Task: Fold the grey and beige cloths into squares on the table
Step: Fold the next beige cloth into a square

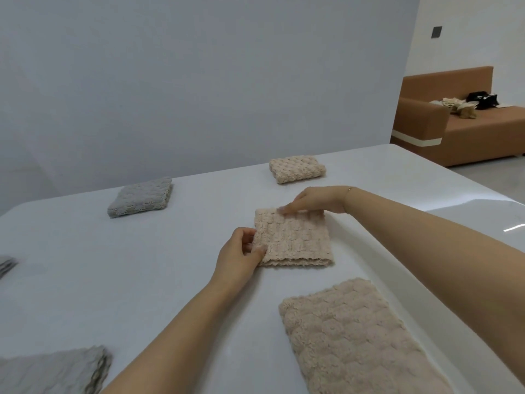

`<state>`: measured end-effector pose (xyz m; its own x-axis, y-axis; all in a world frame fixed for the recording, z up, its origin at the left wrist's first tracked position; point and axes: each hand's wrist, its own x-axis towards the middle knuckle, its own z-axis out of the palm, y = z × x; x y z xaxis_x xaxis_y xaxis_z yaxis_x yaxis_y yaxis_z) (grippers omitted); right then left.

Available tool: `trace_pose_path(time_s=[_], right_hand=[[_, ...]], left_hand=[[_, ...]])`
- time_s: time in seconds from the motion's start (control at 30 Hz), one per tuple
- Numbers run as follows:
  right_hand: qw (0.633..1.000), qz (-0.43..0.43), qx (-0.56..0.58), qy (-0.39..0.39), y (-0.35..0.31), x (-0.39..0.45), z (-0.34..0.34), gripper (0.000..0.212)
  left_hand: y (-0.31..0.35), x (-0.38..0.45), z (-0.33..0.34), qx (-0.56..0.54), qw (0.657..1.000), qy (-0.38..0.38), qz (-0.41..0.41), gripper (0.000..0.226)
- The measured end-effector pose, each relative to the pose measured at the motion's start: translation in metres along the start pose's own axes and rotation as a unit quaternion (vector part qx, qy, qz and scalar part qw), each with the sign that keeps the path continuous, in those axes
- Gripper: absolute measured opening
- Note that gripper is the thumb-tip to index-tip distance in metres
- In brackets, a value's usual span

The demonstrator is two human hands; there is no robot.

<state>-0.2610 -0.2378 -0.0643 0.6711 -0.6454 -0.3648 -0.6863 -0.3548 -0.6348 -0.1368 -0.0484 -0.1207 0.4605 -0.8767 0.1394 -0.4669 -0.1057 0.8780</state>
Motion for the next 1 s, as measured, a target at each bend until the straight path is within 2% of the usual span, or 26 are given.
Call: trace_pose_path(time_s=[0.1, 0.2, 0.3, 0.4, 0.57, 0.73, 0.83, 0.93, 1.0], right_hand=[[0.998, 0.018, 0.033, -0.058, 0.003, -0.002, -0.005, 0.037], [0.995, 0.020, 0.091, -0.048, 0.017, -0.015, -0.011, 0.028], [0.983, 0.030, 0.177, -0.025, 0.045, -0.031, -0.024, 0.035], [0.971, 0.054, 0.234, -0.014, 0.082, -0.049, -0.042, 0.042], [0.945, 0.102, 0.297, 0.091, 0.150, -0.088, -0.080, 0.042], [0.922, 0.140, 0.307, 0.192, 0.204, -0.112, -0.103, 0.052], [0.917, 0.153, 0.261, 0.259, 0.225, -0.116, -0.113, 0.055], [0.918, 0.172, 0.206, 0.293, 0.238, -0.123, -0.122, 0.057], [0.914, 0.185, 0.182, 0.312, 0.244, -0.127, -0.127, 0.067]], left_hand=[[0.001, 0.003, 0.001, -0.002, 1.000, -0.011, -0.006, 0.032], [0.009, 0.009, 0.006, -0.022, 0.998, -0.047, -0.023, 0.041], [0.025, 0.019, 0.020, -0.023, 0.996, -0.085, -0.018, 0.046], [0.042, 0.031, 0.047, 0.036, 0.993, -0.109, 0.015, 0.049], [0.067, 0.044, 0.109, 0.181, 0.967, -0.166, 0.071, 0.055], [0.074, 0.050, 0.156, 0.369, 0.901, -0.206, 0.101, 0.057], [0.069, 0.054, 0.168, 0.413, 0.874, -0.247, 0.071, 0.057], [0.067, 0.057, 0.167, 0.424, 0.868, -0.250, 0.067, 0.057], [0.068, 0.057, 0.166, 0.427, 0.867, -0.248, 0.069, 0.057]])
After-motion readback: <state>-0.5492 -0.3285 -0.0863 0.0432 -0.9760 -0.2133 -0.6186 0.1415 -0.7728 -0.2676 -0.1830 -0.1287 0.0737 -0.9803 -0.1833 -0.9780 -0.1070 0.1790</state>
